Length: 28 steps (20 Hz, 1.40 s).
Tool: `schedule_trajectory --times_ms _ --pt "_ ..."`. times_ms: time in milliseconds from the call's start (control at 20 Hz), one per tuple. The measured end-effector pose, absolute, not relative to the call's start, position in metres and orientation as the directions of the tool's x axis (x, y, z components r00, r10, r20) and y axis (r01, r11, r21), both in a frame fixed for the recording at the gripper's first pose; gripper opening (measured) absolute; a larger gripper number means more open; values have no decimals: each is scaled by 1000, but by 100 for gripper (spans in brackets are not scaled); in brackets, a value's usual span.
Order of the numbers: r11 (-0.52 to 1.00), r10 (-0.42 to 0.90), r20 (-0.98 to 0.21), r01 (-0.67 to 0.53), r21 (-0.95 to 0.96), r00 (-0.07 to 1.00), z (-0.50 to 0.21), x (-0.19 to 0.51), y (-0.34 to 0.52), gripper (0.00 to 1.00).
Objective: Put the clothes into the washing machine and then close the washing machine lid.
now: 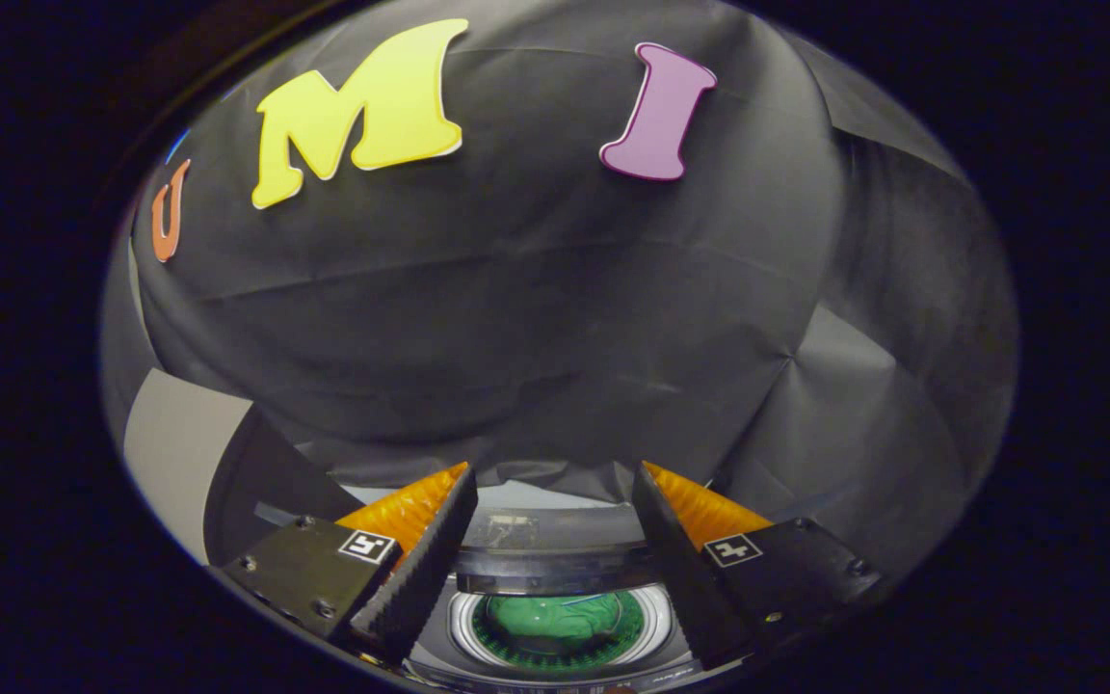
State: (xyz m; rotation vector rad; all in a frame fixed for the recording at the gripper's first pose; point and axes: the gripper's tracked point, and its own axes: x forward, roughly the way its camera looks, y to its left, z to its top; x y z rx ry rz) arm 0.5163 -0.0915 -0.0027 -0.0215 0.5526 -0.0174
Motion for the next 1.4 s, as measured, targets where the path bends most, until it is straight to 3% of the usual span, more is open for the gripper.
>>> schedule_trajectory --times_ms 700,1250,1400 --pt "999 -46 -474 41 -20 879 -25 454 -96 100" --pt "993 -117 -546 109 -48 829 -88 383 -108 100" --pt "990 -132 -515 136 -29 847 -81 358 -104 100"
